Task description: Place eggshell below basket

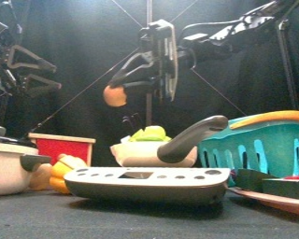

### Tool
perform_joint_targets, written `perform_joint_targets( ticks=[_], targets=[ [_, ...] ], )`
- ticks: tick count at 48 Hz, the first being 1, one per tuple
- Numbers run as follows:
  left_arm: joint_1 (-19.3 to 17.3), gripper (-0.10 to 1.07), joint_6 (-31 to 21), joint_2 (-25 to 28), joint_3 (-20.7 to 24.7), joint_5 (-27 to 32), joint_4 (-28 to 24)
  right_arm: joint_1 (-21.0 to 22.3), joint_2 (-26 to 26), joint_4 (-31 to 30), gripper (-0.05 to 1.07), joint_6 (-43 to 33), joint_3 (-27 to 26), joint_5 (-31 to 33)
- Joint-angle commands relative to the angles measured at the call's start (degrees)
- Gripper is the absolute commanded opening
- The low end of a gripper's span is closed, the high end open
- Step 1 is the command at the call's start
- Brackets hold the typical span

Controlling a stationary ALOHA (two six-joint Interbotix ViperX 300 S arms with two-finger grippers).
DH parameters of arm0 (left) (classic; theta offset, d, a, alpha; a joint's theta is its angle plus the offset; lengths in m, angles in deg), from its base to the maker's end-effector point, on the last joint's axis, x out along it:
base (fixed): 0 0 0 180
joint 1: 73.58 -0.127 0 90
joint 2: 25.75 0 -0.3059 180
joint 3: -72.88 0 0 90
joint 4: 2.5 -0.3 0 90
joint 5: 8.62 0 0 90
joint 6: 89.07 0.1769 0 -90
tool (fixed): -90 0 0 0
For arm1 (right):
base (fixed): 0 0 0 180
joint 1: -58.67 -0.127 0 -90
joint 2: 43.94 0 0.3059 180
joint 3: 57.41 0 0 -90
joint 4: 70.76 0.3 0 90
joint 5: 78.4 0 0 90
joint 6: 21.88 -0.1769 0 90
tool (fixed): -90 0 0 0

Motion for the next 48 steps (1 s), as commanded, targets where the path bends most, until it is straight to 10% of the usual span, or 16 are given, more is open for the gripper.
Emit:
perform_joint_targets(
  ticks=[1,48],
  targets=[
    [-0.2,0.98,0.1,0.3,1.1,-0.2,0.1,0.2,-1.9,-0.4,0.54,0.1,-4.5,-0.4],
    [-0.7,0.98,0.1,0.3,0.9,3.5,0.2,-0.1,-15.0,0.0,0.74,0.0,-14.7,2.1]
  ],
)
